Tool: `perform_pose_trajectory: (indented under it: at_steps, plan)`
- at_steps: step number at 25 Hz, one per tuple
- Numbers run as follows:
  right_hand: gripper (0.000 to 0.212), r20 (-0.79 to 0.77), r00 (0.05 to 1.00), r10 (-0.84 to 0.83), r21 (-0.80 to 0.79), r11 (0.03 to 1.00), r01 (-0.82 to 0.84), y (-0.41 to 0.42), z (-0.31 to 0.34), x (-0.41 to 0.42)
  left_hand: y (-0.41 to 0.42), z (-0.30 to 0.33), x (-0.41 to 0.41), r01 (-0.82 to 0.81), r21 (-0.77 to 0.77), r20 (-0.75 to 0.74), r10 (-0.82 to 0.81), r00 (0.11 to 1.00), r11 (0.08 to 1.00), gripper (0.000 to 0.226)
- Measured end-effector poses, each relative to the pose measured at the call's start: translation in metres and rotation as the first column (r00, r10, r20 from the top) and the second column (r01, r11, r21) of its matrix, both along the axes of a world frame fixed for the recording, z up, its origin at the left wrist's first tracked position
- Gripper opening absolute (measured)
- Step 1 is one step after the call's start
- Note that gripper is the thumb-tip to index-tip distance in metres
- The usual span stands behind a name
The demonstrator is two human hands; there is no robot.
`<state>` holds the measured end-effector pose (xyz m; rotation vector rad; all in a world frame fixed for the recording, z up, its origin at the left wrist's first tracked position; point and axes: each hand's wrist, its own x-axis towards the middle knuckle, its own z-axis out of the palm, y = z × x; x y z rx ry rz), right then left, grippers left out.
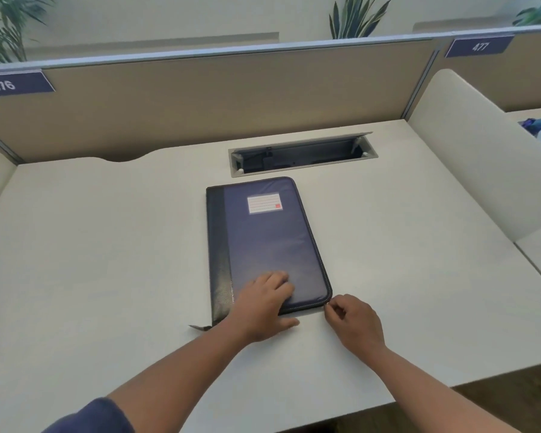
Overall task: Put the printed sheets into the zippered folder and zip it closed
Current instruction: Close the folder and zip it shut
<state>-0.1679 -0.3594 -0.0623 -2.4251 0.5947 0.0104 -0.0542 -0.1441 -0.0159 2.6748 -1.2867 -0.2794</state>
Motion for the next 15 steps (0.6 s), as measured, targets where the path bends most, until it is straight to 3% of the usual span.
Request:
perform_pose_trajectory:
  at_steps: [2,5,8,15]
  plan:
    - [0.021,-0.007,1.000,-0.001,-0.005,1.000,0.001,0.000,0.000,0.001,-0.016,-0.008,-0.005,0.021,-0.012,0.083,-0.020,0.996,1.000,0.037]
    - [0.021,-0.004,1.000,-0.012,-0.011,1.000,0.012,-0.002,0.002,0.004,-0.021,-0.008,-0.010,0.120,-0.153,0.189,-0.090,0.978,0.981,0.014]
    - [0.025,0.018,1.000,-0.022,0.011,1.000,0.022,-0.012,0.005,0.012,-0.014,-0.010,-0.011,0.168,-0.211,0.273,-0.107,0.956,0.963,0.024]
    - [0.023,0.070,0.995,0.070,-0.047,0.997,-0.067,-0.036,0.016,0.062,-0.007,-0.021,-0.013,0.194,-0.239,0.237,-0.136,0.962,0.951,0.028]
